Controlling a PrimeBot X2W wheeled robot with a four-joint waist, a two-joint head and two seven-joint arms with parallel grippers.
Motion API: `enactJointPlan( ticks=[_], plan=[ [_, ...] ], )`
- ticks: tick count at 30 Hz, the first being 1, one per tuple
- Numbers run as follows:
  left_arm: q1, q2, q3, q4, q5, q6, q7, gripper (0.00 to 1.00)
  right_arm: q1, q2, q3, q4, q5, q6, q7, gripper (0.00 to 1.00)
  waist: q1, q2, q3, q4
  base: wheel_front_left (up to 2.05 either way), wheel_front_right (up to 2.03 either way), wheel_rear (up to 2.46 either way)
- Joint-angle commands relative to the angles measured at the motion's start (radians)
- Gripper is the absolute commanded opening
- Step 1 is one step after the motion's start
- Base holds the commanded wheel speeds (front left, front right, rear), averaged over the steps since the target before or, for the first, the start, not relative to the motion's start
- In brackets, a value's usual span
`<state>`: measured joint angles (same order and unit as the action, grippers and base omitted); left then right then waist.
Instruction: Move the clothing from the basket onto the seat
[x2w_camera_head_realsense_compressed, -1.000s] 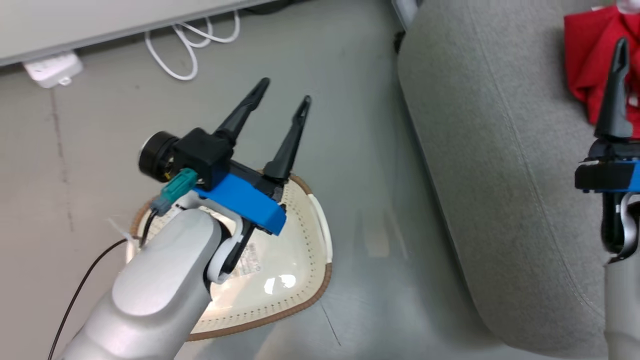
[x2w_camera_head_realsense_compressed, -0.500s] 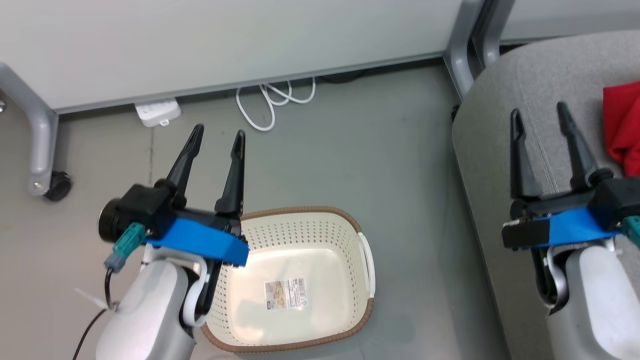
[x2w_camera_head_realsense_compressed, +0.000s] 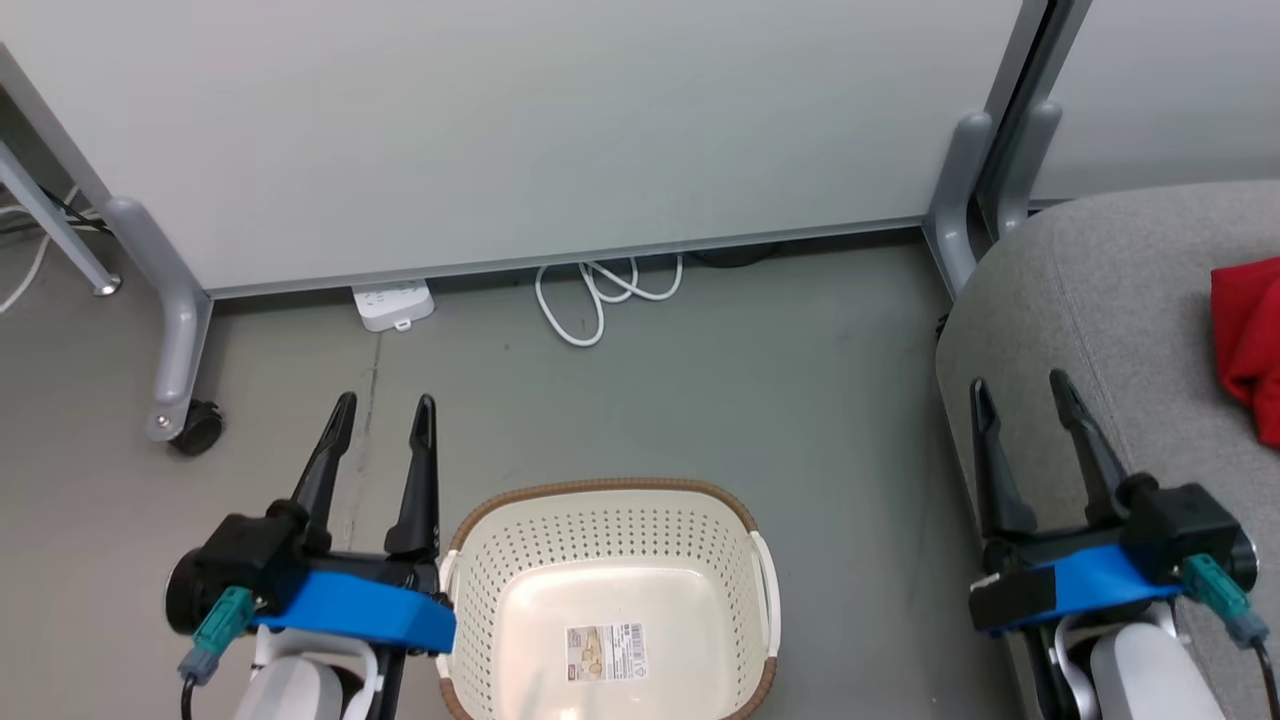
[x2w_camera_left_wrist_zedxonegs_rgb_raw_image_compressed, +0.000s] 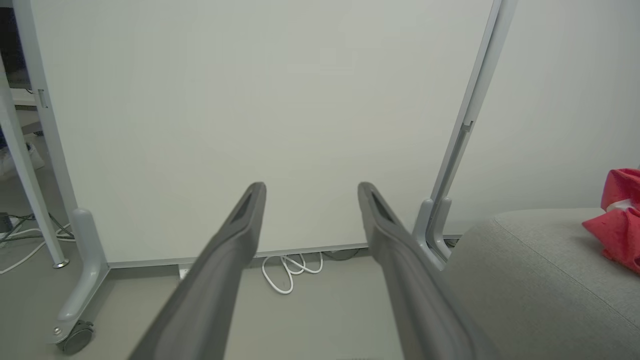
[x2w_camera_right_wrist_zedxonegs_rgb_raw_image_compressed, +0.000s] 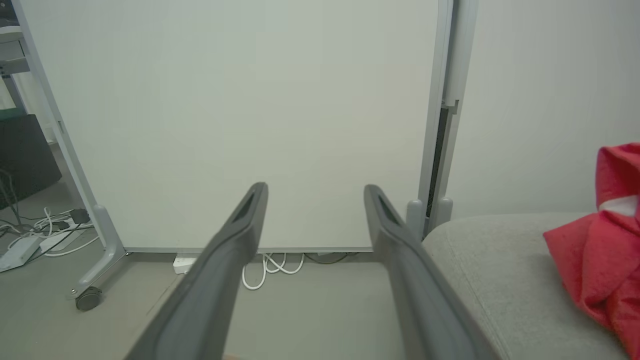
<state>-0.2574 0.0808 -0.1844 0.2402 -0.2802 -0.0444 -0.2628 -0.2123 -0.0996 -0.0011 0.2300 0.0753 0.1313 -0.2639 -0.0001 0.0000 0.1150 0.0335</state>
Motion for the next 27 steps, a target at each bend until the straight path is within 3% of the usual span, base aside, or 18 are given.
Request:
enactJointPlan(
  ticks=[1, 14, 27],
  plan=[
    [0.025, -0.004, 0.016, -0.006, 0.012, -0.010, -0.003, 1.00, 0.029, 0.008, -0.001, 0.000, 0.006, -0.001, -0.001, 1.00, 0.0001, 0.0000, -0.016, 0.007, 0.00, 0.00, 0.00],
    [0.143, -0.029, 0.094, 0.000, 0.039, -0.053, -0.003, 1.00, 0.151, 0.042, -0.020, 0.005, 0.031, -0.001, -0.001, 1.00, 0.0001, 0.0000, -0.091, 0.027, 0.00, 0.00, 0.00],
    [0.177, -0.029, 0.089, 0.001, 0.020, -0.058, -0.003, 1.00, 0.186, 0.050, -0.017, 0.015, 0.042, -0.001, -0.001, 1.00, 0.0001, 0.0000, -0.115, 0.033, 0.00, 0.00, 0.00]
  ],
)
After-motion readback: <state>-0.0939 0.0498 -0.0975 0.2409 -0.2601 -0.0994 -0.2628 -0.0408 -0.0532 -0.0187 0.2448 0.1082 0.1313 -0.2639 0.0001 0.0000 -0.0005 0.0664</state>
